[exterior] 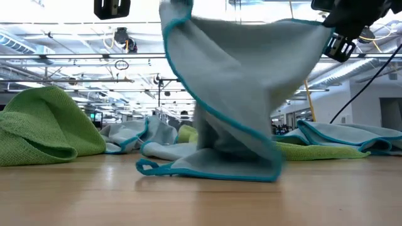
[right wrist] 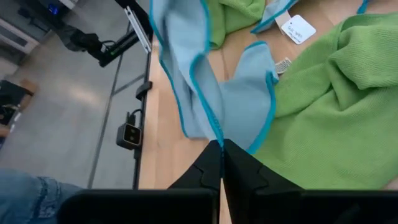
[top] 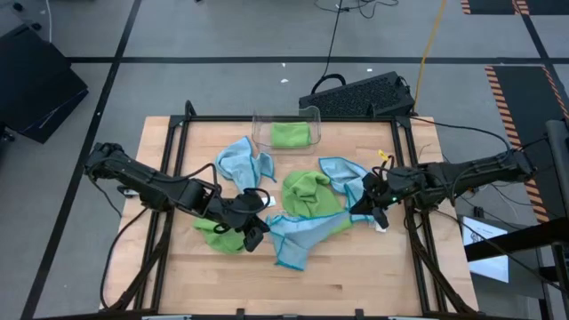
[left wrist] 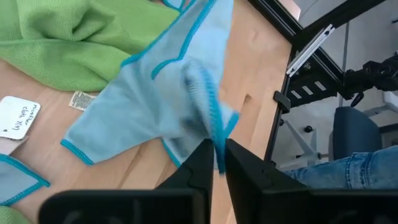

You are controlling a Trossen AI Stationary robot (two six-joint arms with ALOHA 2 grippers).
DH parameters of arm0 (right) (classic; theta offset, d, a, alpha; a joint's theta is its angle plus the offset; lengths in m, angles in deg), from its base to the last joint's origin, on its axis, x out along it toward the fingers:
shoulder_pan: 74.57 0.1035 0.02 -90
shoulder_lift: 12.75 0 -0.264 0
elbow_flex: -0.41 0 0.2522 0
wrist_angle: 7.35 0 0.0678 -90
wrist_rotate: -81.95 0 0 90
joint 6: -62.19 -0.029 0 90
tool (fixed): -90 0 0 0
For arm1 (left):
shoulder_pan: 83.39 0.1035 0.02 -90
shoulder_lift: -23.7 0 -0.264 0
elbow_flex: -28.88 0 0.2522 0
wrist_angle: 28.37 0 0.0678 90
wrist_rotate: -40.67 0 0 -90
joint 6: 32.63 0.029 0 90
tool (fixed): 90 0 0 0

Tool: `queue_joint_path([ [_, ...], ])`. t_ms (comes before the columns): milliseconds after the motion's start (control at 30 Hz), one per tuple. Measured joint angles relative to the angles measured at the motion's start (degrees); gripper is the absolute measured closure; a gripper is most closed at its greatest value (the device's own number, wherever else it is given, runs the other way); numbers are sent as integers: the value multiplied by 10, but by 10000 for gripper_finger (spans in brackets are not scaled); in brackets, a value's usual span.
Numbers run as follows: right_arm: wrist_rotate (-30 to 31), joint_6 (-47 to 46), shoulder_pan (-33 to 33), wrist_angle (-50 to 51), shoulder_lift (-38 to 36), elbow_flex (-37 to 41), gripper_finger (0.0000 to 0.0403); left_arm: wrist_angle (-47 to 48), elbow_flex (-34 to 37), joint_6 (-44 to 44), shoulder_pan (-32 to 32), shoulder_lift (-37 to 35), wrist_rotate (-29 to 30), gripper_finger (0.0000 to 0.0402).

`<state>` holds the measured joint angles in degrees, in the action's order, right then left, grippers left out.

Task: Fold microfiber towels
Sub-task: Fold the bottom blue microfiber cloth

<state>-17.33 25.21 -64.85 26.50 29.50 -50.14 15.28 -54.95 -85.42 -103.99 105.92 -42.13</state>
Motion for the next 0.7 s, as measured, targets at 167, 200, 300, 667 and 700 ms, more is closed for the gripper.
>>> queue_joint_path([
  [167, 0, -14, 0, 0, -5, 0, 403, 0, 0, 21, 0, 0, 4, 390],
  [200, 0, -14, 0, 0, -5, 0, 403, 0, 0, 25, 0, 0, 4, 394],
  [300, 0, -14, 0, 0, -3, 0, 403, 0, 0, 36, 0, 0, 12, 395],
  [667, -55, -82, 0, 10, -7, -16, 403, -43, 6, 11, -1, 38, -34, 399],
  [700, -78, -99, 1, 19, -7, -26, 403, -73, 3, 8, -1, 35, -41, 399],
])
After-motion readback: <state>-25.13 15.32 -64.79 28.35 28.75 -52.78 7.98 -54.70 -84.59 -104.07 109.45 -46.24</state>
